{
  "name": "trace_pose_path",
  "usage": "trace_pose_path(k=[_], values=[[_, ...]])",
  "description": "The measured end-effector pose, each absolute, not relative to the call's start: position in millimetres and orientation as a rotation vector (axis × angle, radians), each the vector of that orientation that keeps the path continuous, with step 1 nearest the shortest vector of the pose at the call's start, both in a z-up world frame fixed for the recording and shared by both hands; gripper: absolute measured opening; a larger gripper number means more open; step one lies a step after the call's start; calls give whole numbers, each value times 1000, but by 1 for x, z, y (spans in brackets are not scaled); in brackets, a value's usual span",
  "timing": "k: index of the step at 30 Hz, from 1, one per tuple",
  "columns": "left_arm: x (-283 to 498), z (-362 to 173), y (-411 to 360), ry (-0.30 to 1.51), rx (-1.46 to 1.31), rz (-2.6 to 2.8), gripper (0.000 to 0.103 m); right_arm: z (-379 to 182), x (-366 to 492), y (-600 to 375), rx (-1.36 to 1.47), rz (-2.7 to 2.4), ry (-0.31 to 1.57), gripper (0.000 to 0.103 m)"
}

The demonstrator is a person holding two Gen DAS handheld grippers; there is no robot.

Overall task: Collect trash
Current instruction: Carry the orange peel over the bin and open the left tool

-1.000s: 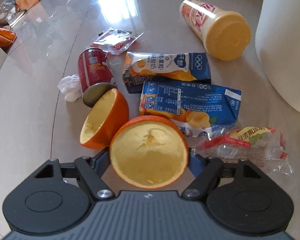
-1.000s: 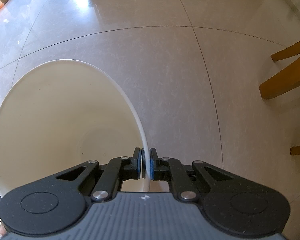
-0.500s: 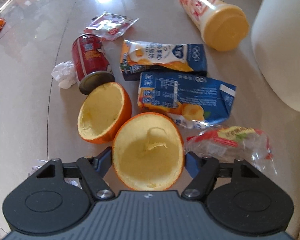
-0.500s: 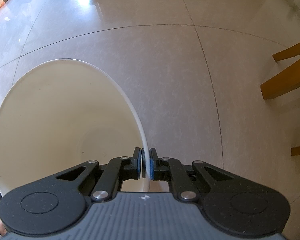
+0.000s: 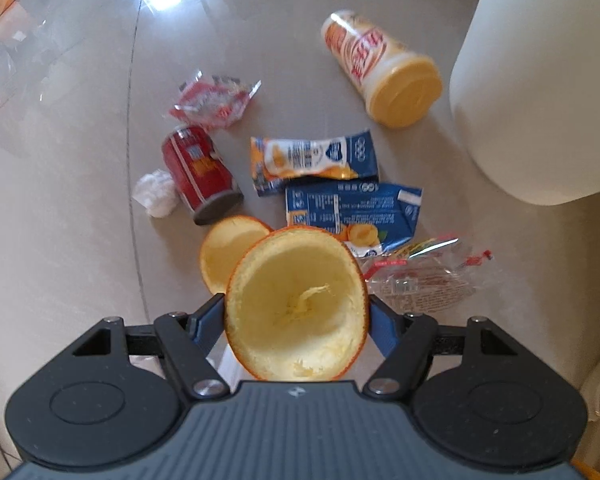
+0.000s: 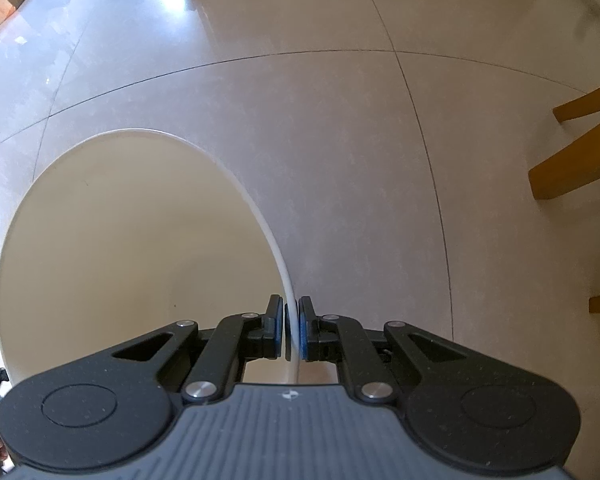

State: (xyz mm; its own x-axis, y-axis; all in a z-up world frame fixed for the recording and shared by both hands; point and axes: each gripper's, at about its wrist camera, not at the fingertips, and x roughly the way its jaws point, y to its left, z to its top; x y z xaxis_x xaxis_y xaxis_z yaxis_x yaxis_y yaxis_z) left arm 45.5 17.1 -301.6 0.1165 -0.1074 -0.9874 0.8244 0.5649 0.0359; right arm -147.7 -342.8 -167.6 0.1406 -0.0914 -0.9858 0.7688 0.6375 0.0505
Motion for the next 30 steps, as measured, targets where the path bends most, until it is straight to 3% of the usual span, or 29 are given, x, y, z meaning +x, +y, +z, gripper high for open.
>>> trace_pose_path(k=[17,27,30], values=[[39,-87,-85,1107,615,-1022,73,-163,-151,-343,676,-641,1272,10],[9,-96,-162,1100,594,-1172,74,-156,-162,-339,667,-623,1257,10],[5,-101,-168,1085,588,-1189,83,-155,-163,-339,655,-616,1251,10]])
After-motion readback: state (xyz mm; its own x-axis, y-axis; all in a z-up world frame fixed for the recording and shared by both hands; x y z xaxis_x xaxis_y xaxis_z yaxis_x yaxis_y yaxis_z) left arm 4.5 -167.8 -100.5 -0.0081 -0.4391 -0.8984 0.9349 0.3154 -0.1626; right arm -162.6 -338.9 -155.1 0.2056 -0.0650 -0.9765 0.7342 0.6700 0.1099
